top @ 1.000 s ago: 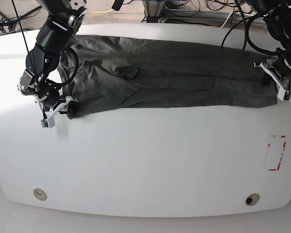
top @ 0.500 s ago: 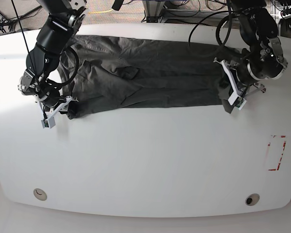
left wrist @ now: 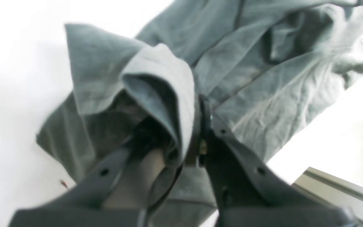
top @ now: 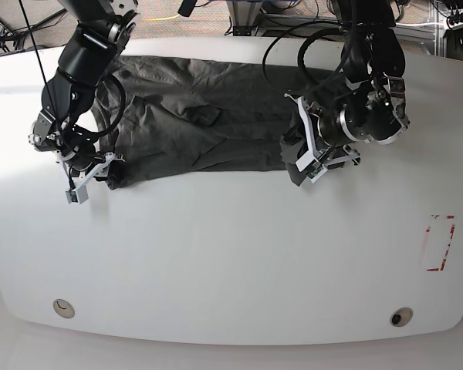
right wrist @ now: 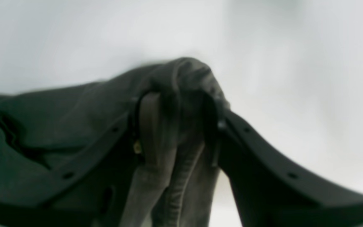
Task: Fold the T-shirt properly
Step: 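Move the left gripper inward and grasp the shirt's middle fold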
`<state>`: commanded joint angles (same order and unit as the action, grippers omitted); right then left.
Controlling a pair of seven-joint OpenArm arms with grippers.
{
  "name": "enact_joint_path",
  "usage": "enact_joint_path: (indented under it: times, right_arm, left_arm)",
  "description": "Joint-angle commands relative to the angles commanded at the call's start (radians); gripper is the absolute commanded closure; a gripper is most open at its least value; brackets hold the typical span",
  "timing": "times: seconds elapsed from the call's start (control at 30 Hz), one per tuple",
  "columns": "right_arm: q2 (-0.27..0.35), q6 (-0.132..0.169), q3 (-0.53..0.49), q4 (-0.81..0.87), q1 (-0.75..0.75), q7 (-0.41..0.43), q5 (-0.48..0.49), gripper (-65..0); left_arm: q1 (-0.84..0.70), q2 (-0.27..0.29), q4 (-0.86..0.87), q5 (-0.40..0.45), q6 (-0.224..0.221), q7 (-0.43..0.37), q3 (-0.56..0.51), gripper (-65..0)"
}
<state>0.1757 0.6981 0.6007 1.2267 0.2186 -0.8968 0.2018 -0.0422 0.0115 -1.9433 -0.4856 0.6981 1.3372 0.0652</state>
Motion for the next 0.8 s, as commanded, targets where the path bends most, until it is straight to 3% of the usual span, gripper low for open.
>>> enact_joint_path:
  times: [0.13, 0.27, 0.43, 0.63, 0.7, 0.8]
  right_arm:
    - [0.0, 0.0, 0.0, 0.0, 0.0, 0.0, 0.0, -20.3]
    - [0.0, 0.0, 0.0, 0.0, -0.012, 0.0, 0.0, -20.3]
    - [-0.002, 0.0, 0.0, 0.0, -0.017, 0.0, 0.0, -20.3]
    - [-0.009, 0.0, 0.0, 0.0, -0.02, 0.0, 0.0, -20.3]
    - [-0.011, 0.0, 0.0, 0.0, -0.02, 0.0, 0.0, -20.3]
    - [-0.012, 0.0, 0.0, 0.0, -0.02, 0.0, 0.0, -20.3]
  left_arm:
    - [0.0, 0.0, 0.002, 0.0, 0.0, 0.002, -0.003, -1.5]
    - [-0.002, -0.006, 0.002, -0.002, 0.0, 0.002, -0.044, -10.4]
    - [-0.014, -0.006, 0.002, -0.002, 0.0, 0.006, -0.066, -4.4]
    - [-0.023, -0.006, 0.002, -0.002, 0.0, 0.018, -0.144, -4.4]
    - [-0.021, -0.008, 0.0, -0.005, 0.0, 0.044, -0.184, -6.8]
    - [-0.02, -0.008, -0.014, -0.006, 0.0, 0.059, -0.255, -17.1]
